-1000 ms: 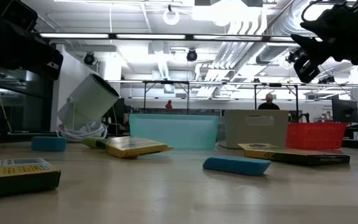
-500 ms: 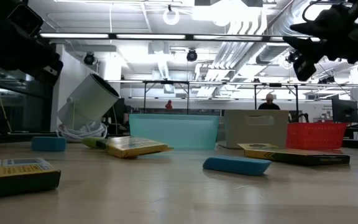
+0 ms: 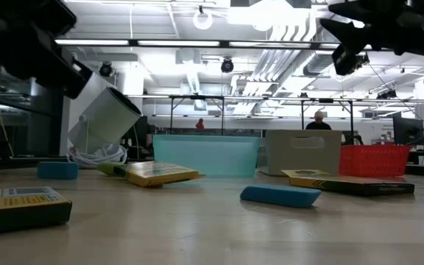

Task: Pick & Place School Supplies
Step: Put the top left yellow crayon box into the green bin

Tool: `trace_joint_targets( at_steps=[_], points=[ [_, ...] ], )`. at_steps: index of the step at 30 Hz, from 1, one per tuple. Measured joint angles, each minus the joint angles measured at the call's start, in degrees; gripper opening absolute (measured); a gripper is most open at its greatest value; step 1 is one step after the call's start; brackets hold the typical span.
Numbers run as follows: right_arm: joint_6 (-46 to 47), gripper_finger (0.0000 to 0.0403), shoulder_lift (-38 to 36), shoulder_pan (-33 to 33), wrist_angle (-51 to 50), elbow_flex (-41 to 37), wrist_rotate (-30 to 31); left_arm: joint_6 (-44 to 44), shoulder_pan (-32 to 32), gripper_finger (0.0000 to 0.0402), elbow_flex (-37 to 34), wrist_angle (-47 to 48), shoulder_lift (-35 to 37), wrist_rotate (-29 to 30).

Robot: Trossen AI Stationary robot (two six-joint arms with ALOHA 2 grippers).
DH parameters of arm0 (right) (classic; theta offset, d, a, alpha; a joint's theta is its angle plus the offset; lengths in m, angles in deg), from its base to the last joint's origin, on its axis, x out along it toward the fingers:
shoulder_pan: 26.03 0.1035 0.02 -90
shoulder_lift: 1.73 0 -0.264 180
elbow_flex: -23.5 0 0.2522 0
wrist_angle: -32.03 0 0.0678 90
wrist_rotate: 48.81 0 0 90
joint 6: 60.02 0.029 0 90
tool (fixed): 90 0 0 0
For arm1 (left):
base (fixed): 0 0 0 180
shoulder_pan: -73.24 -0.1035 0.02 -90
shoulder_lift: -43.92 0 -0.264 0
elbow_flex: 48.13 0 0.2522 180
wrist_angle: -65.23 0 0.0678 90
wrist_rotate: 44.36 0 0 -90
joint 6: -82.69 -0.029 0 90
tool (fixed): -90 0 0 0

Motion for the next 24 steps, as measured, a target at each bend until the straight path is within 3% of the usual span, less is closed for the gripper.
trace_joint_targets(
  at_steps=[4,8,15,24],
  points=[
    [-0.38,0.0094,4.19,0.91,0.15,1.8,0.34,0.02,-0.1,0.0036,3.53,-2.14,-8.51,-0.5],
    [2.23,0.0094,8.64,2.35,0.46,4.01,1.91,1.06,-0.1,0.0036,4.47,-8.98,-12.73,-3.63],
    [-1.62,0.0094,22.67,7.08,-0.13,13.44,2.6,8.02,-1.08,0.0036,4.44,-11.27,-11.38,-4.48],
    [-3.78,0.0094,41.34,10.18,-5.56,26.83,2.8,8.33,1.65,0.0036,4.44,-12.85,-9.23,-5.51]
  ],
)
